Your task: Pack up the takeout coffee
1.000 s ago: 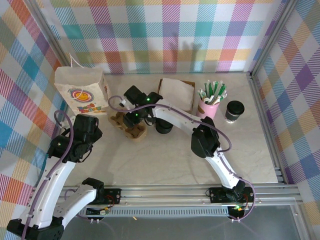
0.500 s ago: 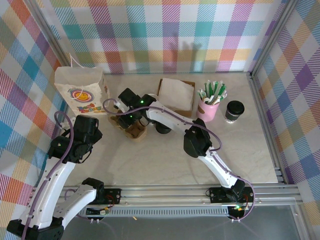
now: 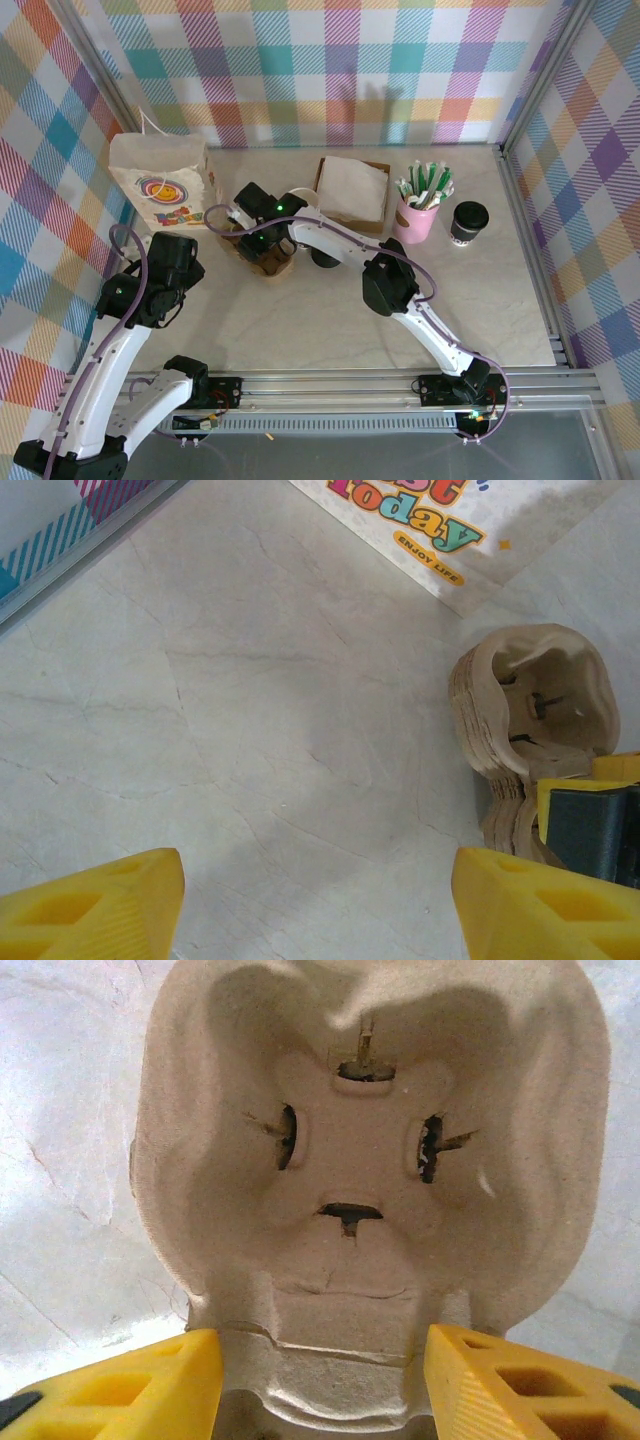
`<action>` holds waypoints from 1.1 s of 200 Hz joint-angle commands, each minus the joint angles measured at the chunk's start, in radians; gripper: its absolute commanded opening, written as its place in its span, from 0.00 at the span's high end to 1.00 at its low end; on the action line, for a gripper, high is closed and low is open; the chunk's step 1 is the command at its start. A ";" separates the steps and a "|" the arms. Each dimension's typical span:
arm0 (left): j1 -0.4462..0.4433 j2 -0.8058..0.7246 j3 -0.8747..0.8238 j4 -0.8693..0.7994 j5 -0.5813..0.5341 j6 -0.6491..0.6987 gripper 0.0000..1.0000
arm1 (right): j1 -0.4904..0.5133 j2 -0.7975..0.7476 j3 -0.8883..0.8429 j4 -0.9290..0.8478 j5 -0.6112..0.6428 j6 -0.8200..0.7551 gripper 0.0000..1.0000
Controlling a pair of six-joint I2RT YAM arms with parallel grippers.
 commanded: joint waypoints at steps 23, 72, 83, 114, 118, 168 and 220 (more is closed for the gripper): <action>0.008 -0.008 -0.009 -0.028 -0.014 0.013 0.29 | 0.008 0.037 0.020 -0.042 0.004 -0.005 0.45; 0.009 -0.010 0.002 -0.038 -0.018 0.017 0.29 | 0.007 0.024 0.029 -0.089 0.000 0.043 0.39; 0.008 -0.012 0.002 -0.038 -0.017 0.013 0.28 | 0.007 0.019 0.029 -0.100 -0.003 0.060 0.37; 0.009 -0.016 -0.004 -0.033 -0.012 0.012 0.28 | 0.008 0.013 0.029 -0.114 -0.002 0.074 0.40; 0.008 -0.016 -0.004 -0.032 -0.012 0.012 0.28 | 0.008 0.013 0.029 -0.115 -0.002 0.076 0.41; 0.009 -0.019 -0.003 -0.030 -0.011 0.006 0.28 | 0.008 0.005 0.024 -0.135 0.021 0.083 0.42; 0.008 -0.026 -0.007 -0.025 -0.016 -0.004 0.28 | 0.011 -0.047 0.031 -0.127 0.037 0.094 0.37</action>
